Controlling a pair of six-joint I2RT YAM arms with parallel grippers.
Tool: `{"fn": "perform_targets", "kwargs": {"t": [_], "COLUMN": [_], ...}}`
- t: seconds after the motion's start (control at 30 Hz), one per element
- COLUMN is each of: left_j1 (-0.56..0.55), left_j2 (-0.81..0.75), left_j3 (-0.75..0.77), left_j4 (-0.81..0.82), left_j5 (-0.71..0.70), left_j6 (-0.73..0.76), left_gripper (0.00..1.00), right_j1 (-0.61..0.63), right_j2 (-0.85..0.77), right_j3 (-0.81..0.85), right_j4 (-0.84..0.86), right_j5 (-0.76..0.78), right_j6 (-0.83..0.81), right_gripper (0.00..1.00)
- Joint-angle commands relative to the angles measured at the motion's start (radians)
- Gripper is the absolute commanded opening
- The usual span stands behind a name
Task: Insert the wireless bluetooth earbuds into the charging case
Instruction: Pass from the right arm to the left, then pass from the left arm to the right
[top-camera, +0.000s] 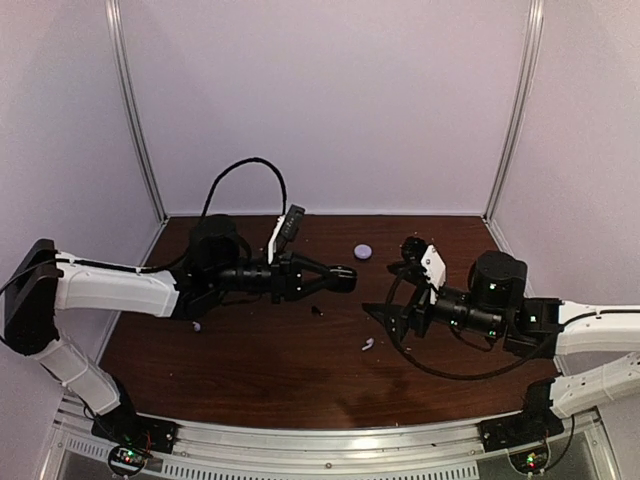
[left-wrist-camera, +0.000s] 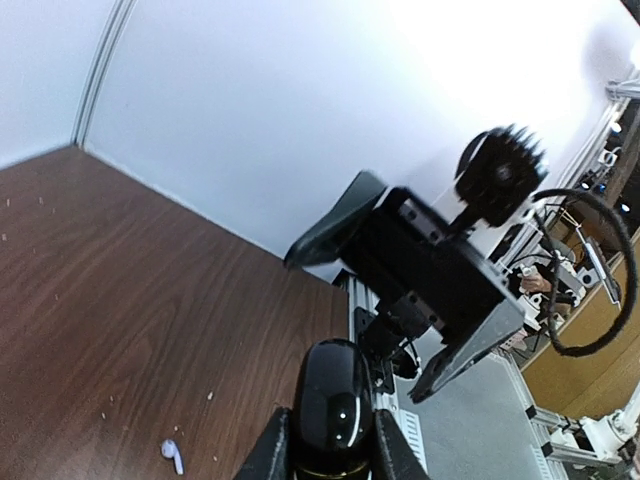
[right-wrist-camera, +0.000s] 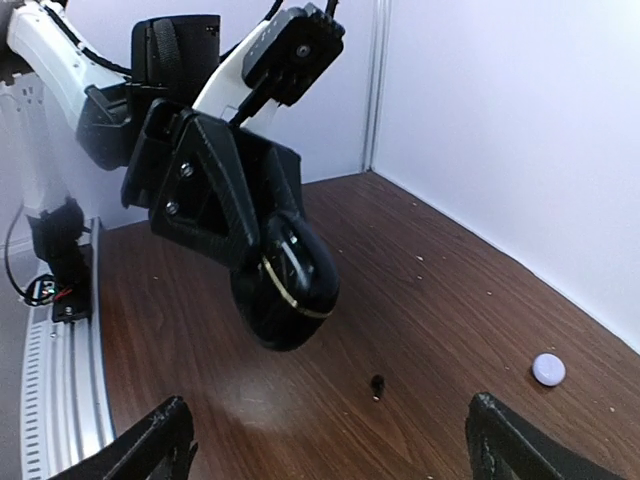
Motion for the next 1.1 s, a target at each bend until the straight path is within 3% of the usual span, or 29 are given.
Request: {"fn": "perform_targets", "kwargs": {"t": [0.0, 0.13, 0.3, 0.73, 0.83, 1.07], "left_j1": [0.002, 0.001, -0.017, -0.049, -0.05, -0.052], "left_j2": [-0.073, -0.104, -0.094, -0.085, -0.082, -0.071], "left_j3": [-0.014, -0.04, -0.065, -0.09, -0.095, -0.112], "left_j4": [0.154, 0.233, 0.342, 0.395, 0.406, 0.444], "left_j5": [-0.001, -0.012, 0.0, -0.037, -0.038, -0.047], "left_j6": [0.093, 0.094, 0.087, 0.087, 0.078, 0.057], "left_gripper": [0.03, 0.01, 0.01, 0.01, 0.01, 0.0], "right_j1": [-0.004, -0.035, -0.045, -0.048, -0.049, -0.049], "right_j2": [-0.015, 0.038, 0.1, 0.167, 0.172, 0.2], "right_j3": [-0.056, 0.017, 0.041, 0.128, 0.146, 0.155], "right_j4": [0.201, 0.14, 0.256, 0.264, 0.245, 0.267], "right_j5": [-0.183, -0.297, -0.421, -0.438, -0.428, -0.451], "right_j6": [0.124, 0.167, 0.248, 0.246, 0.23, 0.232], "right_gripper": [0.96, 0.9, 0.82, 0.56, 0.44, 0.37]}}
